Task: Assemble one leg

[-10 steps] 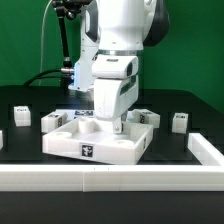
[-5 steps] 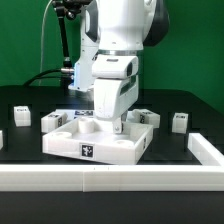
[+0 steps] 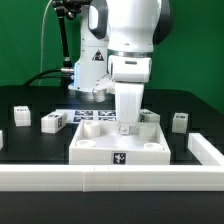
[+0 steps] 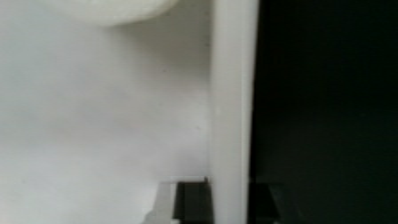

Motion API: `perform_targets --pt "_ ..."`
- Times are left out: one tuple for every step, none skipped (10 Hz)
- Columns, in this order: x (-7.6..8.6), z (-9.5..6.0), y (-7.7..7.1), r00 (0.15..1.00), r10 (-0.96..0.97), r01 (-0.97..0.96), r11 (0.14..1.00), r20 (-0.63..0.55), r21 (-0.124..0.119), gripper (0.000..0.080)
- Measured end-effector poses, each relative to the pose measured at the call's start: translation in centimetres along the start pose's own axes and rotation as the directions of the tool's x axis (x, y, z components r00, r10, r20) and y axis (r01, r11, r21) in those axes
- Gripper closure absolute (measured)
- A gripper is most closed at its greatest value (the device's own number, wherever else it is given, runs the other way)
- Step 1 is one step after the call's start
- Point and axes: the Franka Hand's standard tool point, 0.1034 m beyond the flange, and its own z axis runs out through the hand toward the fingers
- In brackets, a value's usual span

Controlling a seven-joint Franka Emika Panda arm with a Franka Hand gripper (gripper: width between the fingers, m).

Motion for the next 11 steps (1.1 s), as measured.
perform_targets --pt "0.0 0.0 0.0 1.000 0.001 -0.001 1.000 0.000 0.000 0.0741" --pt "0.0 0.0 0.0 1.000 0.001 -0.001 1.000 0.000 0.001 0.0741" --pt "0.0 0.0 0.0 1.000 0.001 -0.001 1.000 0.000 0.001 0.0741" --pt "0.0 0.0 0.0 1.000 -0.003 0.003 1.000 0.001 0.001 0.0741" --pt "0.4 0.0 1.0 0.998 -0.059 0.059 0.998 0.004 0.001 0.0741" --pt "1.2 0.0 2.0 0.997 -0.074 0.074 0.997 0.000 -0.012 0.0741" --pt "2.0 -0.1 2.7 0.996 -0.087 0.087 0.996 -0.004 -0.020 0.0741" --pt "3.0 -0.1 3.6 0.995 -0.100 0.100 0.995 -0.008 -0.027 0.0741" --pt "3.6 -0.1 4.0 0.994 -0.108 0.108 0.994 -0.011 -0.033 0.0741" --pt "4.3 -0.2 4.5 0.993 -0.117 0.116 0.992 -0.014 -0.041 0.0741" --pt "5.0 -0.2 4.8 0.992 -0.124 0.123 0.991 -0.016 -0.047 0.0741"
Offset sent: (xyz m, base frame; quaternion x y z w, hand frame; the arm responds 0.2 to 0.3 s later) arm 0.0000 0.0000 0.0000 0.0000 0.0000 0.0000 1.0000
